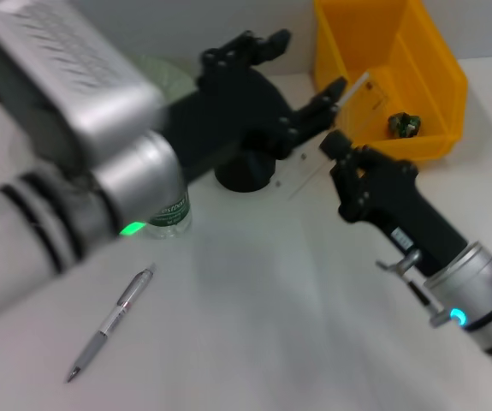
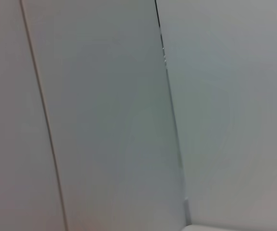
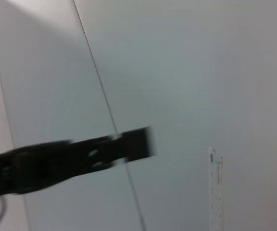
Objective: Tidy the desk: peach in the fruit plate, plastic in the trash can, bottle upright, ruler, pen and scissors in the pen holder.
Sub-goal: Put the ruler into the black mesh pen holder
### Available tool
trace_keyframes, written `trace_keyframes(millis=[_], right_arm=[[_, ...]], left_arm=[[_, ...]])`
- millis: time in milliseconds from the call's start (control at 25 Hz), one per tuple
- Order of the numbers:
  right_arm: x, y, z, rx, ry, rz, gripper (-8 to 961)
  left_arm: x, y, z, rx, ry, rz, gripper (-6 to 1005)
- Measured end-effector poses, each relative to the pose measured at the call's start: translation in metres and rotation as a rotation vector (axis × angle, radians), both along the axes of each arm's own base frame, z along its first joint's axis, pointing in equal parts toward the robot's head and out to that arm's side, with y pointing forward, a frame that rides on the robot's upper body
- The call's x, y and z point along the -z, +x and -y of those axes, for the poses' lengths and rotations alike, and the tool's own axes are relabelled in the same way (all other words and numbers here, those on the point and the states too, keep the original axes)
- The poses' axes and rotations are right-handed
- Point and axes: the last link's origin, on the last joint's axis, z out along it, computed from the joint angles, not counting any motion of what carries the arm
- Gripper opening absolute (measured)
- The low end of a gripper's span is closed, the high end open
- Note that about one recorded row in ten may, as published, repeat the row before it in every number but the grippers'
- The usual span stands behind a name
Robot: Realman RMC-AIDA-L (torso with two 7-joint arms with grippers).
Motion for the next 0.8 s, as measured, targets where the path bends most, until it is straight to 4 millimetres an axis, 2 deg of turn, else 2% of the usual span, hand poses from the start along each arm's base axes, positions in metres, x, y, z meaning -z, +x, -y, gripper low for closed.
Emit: trace_keyframes(millis=[80,120,160,200,240,280,320,360,440,560,680,800], right_arm=[[-0.009,0.001,-0.01,-0.028,0.047,0.045,1],[-0.012,0.0,-0.014,-0.043,0.067,0.065,1],[-0.017,-0.001,-0.021,-0.062,0.096,0.091,1],[-0.02,-0.003,-0.025,-0.073,0.12,0.111,1],[-0.023,-0.005,-0.03,-0.089,0.149,0.136,1],[-0.024,-0.008,-0.034,-0.102,0.166,0.15,1],[-0.025,-0.012,-0.039,-0.117,0.187,0.171,1],[-0.027,-0.016,-0.044,-0.133,0.204,0.189,1],[-0.028,-0.023,-0.056,-0.15,0.225,0.228,1],[-0.026,-0.032,-0.074,-0.16,0.226,0.278,2],[-0.022,-0.042,-0.09,-0.162,0.204,0.322,10],[-0.017,-0.05,-0.104,-0.155,0.178,0.355,21]], left_arm=[[-0.015,-0.011,-0.003,0.007,-0.038,0.048,700],[-0.015,-0.011,-0.003,0.007,-0.038,0.048,699],[-0.027,-0.024,-0.004,0.036,-0.064,0.099,699],[-0.027,-0.024,-0.004,0.036,-0.064,0.099,698],[-0.051,-0.058,-0.001,0.142,-0.078,0.26,698],[-0.056,-0.071,0.001,0.184,-0.064,0.305,697],[-0.063,-0.092,0.004,0.214,-0.029,0.362,697],[-0.064,-0.097,0.004,0.224,-0.014,0.37,696],[-0.065,-0.127,0.009,0.23,0.034,0.419,695],[-0.06,-0.153,0.013,0.193,0.045,0.448,695],[-0.048,-0.166,0.018,0.167,0.043,0.421,695],[-0.038,-0.172,0.021,0.16,0.03,0.376,695]])
